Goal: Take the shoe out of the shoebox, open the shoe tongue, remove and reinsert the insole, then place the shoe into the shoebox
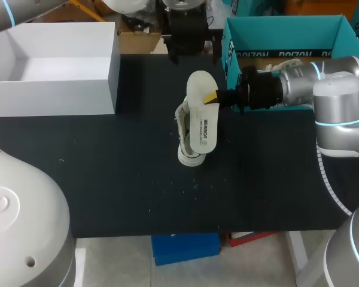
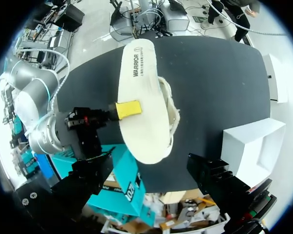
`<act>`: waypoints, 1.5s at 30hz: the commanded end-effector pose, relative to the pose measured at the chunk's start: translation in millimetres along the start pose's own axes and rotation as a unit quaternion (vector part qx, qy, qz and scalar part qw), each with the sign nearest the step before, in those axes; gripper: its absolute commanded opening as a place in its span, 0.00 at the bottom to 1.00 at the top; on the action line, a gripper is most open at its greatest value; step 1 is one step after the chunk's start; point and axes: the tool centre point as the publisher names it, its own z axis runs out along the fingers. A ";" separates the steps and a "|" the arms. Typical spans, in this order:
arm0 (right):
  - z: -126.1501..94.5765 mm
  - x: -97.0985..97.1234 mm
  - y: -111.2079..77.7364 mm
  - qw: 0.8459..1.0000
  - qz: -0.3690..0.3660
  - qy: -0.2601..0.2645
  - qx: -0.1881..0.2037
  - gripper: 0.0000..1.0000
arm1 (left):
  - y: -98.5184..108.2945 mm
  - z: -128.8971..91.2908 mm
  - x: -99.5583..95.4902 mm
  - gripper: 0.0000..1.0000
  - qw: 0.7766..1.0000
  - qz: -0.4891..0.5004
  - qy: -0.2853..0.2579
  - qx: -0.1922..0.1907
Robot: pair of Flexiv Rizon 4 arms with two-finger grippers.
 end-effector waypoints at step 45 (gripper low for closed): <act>0.5 -0.6 0.8 1.000 0.000 0.000 0.001 0.00 | -186.7 -44.4 29.5 1.00 0.888 0.001 -0.449 0.103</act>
